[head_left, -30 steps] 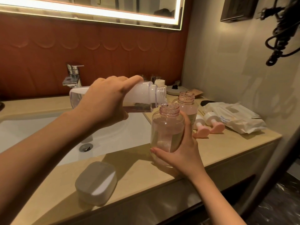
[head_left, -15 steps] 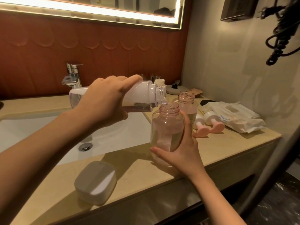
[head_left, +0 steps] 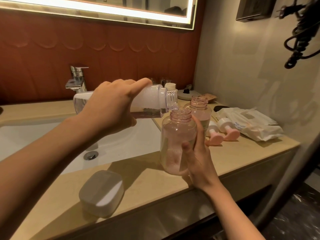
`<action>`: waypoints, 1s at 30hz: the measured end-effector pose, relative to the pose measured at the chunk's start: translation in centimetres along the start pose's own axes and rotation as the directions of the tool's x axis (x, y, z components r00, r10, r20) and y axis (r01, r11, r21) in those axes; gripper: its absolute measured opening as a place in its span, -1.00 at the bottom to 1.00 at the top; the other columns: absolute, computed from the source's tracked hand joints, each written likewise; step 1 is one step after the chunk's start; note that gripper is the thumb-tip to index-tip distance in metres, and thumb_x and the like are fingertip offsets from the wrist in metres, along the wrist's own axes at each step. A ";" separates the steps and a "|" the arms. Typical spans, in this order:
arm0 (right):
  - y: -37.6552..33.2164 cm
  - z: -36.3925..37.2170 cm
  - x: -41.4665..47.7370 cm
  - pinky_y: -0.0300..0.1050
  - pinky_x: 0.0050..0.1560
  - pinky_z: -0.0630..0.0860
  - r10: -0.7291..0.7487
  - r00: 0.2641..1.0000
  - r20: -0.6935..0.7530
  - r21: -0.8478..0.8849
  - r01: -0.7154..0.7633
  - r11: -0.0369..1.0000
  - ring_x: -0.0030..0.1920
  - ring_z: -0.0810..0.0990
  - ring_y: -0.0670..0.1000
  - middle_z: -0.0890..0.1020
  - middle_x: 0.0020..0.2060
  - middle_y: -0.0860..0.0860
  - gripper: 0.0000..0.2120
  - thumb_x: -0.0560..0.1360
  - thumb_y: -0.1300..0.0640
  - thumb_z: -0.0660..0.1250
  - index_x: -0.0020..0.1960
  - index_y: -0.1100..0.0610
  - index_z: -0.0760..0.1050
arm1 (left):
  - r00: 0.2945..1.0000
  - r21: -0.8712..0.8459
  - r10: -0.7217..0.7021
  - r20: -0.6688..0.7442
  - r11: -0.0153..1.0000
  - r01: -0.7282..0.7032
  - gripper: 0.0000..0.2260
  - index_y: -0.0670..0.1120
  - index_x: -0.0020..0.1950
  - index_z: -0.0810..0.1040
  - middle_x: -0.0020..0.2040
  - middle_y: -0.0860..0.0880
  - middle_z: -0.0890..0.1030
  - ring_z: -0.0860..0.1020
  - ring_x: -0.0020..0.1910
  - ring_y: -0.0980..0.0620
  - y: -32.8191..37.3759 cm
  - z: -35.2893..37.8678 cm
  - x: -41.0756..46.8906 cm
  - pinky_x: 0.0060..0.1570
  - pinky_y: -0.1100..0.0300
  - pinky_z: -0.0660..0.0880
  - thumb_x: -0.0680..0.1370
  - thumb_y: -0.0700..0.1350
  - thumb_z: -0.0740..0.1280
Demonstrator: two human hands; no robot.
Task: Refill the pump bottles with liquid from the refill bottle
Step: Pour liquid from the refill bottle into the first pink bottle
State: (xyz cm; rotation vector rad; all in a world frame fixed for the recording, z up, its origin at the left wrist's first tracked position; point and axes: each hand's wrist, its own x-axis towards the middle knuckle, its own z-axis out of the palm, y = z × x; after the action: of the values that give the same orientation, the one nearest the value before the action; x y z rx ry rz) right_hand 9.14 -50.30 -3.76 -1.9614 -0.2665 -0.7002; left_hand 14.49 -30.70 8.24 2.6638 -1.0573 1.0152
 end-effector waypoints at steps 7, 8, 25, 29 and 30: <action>0.5 0.1 0.1 -0.07 0.22 0.40 -0.010 1.000 0.014 0.016 0.010 1.000 0.38 0.35 -0.09 0.23 0.47 -0.16 -0.20 0.32 -0.57 -0.07 0.47 -0.28 -0.08 | 1.000 0.010 0.001 -0.001 1.000 -0.001 -0.30 -0.05 0.34 0.36 0.04 -0.12 0.59 0.52 -0.03 -0.15 0.0 -0.1 0.1 -0.12 0.00 0.46 0.25 -0.21 0.54; 0.6 0.1 0.1 -0.04 0.23 0.41 -0.010 1.000 0.014 0.015 0.010 1.000 0.38 0.35 -0.07 0.23 0.47 -0.15 -0.20 0.32 -0.57 -0.07 0.47 -0.28 -0.08 | 1.000 0.012 0.001 -0.001 1.000 -0.001 -0.30 -0.05 0.34 0.36 0.04 -0.12 0.59 0.52 -0.04 -0.14 0.0 -0.1 0.1 -0.13 0.01 0.45 0.25 -0.21 0.54; 0.5 0.1 0.1 -0.02 0.23 0.44 -0.020 1.000 0.005 0.042 0.019 0.999 0.37 0.38 -0.07 0.28 0.45 -0.13 -0.23 0.33 -0.56 -0.04 0.46 -0.29 -0.04 | 1.000 0.025 0.003 -0.001 1.000 -0.003 -0.29 -0.05 0.36 0.35 0.07 -0.12 0.58 0.52 -0.01 -0.13 0.1 -0.3 0.2 -0.16 0.09 0.38 0.26 -0.20 0.53; 0.5 0.1 0.1 0.01 0.24 0.44 -0.012 1.000 0.005 0.038 0.012 0.999 0.37 0.37 -0.06 0.28 0.45 -0.13 -0.23 0.33 -0.56 -0.04 0.46 -0.30 -0.04 | 1.000 0.025 -0.009 0.008 1.000 0.009 -0.27 -0.04 0.37 0.34 0.09 -0.12 0.58 0.52 0.01 -0.14 0.1 -0.3 0.2 -0.11 0.01 0.46 0.26 -0.20 0.54; 0.4 0.2 0.1 0.02 0.25 0.44 -0.012 1.000 0.006 0.038 0.012 0.999 0.38 0.37 -0.06 0.28 0.45 -0.13 -0.24 0.33 -0.56 -0.04 0.45 -0.31 -0.04 | 1.000 0.027 -0.008 0.007 1.000 0.008 -0.27 -0.04 0.37 0.34 0.08 -0.12 0.58 0.52 0.00 -0.14 0.1 -0.3 0.2 -0.11 0.01 0.45 0.26 -0.20 0.54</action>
State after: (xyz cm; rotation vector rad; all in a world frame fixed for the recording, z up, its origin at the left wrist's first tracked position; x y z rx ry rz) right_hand 9.49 -50.38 -4.07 -1.9278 -0.2930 -0.6924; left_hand 14.32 -30.81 8.59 2.6929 -1.0411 1.0268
